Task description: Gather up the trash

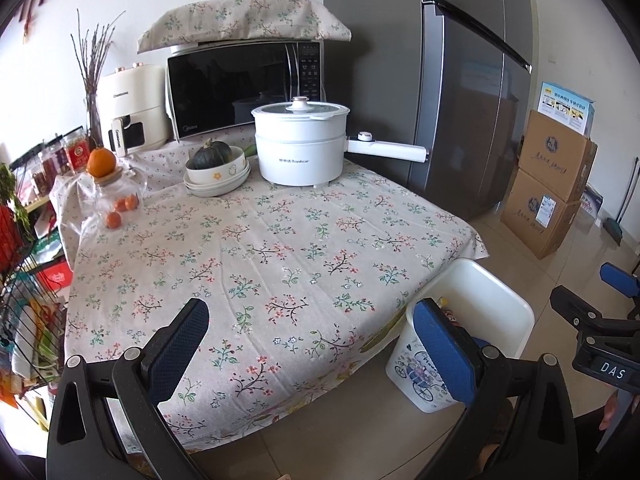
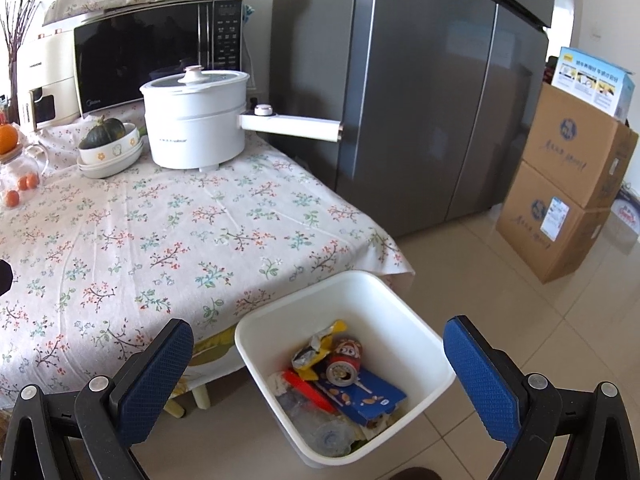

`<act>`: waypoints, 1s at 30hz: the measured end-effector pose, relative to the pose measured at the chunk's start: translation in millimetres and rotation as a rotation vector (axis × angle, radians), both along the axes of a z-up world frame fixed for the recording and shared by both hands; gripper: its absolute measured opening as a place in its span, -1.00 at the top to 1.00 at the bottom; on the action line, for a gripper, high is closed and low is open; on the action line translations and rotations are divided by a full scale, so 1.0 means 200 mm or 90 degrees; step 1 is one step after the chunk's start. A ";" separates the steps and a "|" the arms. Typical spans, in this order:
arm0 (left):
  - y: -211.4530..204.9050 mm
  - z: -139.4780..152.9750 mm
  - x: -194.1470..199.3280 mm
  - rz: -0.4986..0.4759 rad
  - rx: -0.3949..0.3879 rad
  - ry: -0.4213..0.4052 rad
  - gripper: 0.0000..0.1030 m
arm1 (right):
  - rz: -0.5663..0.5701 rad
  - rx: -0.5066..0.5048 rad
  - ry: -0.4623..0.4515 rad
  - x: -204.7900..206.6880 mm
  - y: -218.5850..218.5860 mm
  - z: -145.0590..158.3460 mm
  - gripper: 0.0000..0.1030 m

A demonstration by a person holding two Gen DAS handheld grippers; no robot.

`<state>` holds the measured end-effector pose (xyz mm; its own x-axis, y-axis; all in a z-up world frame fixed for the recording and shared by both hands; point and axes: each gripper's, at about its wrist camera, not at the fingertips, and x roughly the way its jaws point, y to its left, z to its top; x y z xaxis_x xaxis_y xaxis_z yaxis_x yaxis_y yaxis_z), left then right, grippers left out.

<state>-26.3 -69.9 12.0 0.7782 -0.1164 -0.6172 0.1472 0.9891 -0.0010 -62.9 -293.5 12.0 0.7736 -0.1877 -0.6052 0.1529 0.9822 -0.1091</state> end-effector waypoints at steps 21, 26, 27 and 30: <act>-0.01 0.00 0.00 -0.003 -0.013 0.000 -1.00 | -0.009 -0.007 -0.001 0.00 0.00 -0.01 -0.99; -0.01 0.00 0.00 -0.002 -0.014 0.001 -1.00 | -0.009 -0.008 0.002 0.00 0.00 -0.02 -0.99; -0.01 0.00 0.00 -0.003 -0.014 0.001 -1.00 | -0.009 -0.008 0.002 0.00 0.00 -0.02 -0.99; -0.01 0.00 -0.01 -0.004 -0.015 0.002 -1.00 | -0.009 -0.009 0.003 0.00 0.00 -0.02 -0.99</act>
<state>-27.7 -72.9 12.1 0.7756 -0.1360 -0.6164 0.1537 0.9878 -0.0245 -62.2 -293.1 8.0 0.7677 -0.2078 -0.6062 0.1665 0.9782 -0.1245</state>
